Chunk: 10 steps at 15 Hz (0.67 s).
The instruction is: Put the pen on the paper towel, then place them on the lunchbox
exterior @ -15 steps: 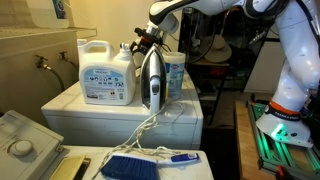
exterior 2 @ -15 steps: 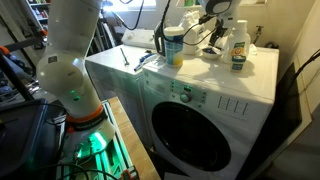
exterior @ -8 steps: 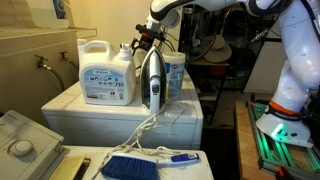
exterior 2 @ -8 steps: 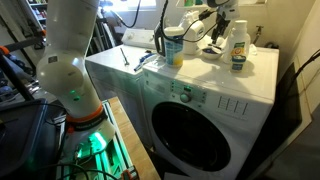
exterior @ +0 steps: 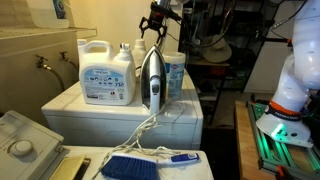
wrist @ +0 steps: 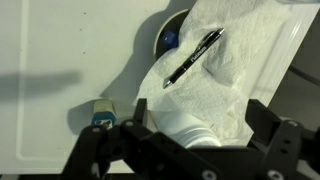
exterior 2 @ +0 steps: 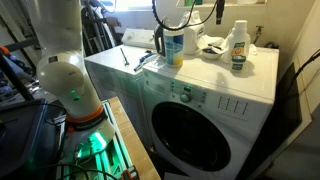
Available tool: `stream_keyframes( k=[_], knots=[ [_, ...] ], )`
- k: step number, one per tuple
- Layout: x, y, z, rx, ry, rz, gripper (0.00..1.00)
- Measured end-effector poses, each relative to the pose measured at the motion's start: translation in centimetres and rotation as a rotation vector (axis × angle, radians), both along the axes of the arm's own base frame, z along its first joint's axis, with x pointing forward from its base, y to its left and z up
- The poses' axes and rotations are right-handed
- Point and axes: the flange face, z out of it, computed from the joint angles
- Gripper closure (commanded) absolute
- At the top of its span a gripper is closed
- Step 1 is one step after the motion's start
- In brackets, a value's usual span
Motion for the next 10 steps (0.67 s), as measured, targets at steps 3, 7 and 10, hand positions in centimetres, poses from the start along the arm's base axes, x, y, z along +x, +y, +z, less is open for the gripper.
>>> stream_keyframes(
  k=[3, 7, 10],
  knots=[
    [-3.6, -0.3, 3.5, -0.065, -0.025, 0.159, 0.0],
    [-8.6, -0.5, 6.4, -0.153, -0.058, 0.369, 0.0],
    [-11.9, -0.8, 7.4, -0.231, -0.077, 0.521, 0.0]
  ],
)
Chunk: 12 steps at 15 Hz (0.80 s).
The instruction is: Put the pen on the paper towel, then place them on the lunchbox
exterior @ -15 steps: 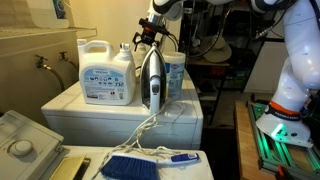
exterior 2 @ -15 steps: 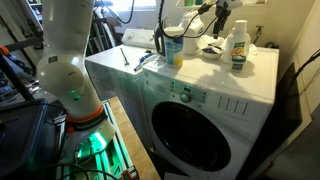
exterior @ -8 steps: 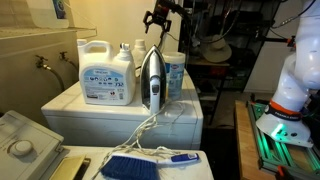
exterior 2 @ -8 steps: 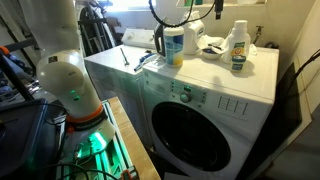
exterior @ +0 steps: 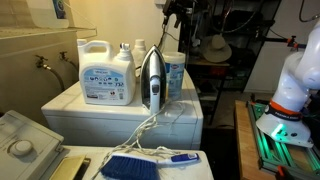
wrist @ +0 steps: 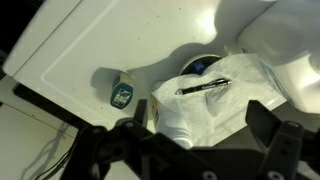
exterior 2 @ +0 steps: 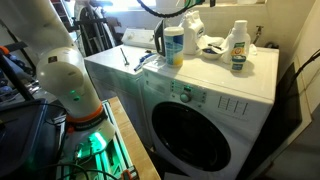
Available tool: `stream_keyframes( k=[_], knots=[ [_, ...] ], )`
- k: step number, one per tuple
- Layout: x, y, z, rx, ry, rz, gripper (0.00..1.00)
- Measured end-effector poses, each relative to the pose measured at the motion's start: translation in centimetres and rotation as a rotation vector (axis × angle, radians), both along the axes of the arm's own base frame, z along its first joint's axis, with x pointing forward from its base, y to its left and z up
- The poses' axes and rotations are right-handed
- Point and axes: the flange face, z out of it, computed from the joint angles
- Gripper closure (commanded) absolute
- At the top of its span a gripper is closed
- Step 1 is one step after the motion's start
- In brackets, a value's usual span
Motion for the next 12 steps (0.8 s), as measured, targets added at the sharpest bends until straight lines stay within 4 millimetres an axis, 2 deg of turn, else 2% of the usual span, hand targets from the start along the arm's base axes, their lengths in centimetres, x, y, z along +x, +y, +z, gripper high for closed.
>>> stream_keyframes(
  k=[6, 12],
  knots=[
    [-4.7, -0.7, 0.4, -0.148, -0.032, 0.272, 0.0],
    [-6.2, -0.8, 0.1, -0.184, -0.066, 0.363, 0.0]
  ],
)
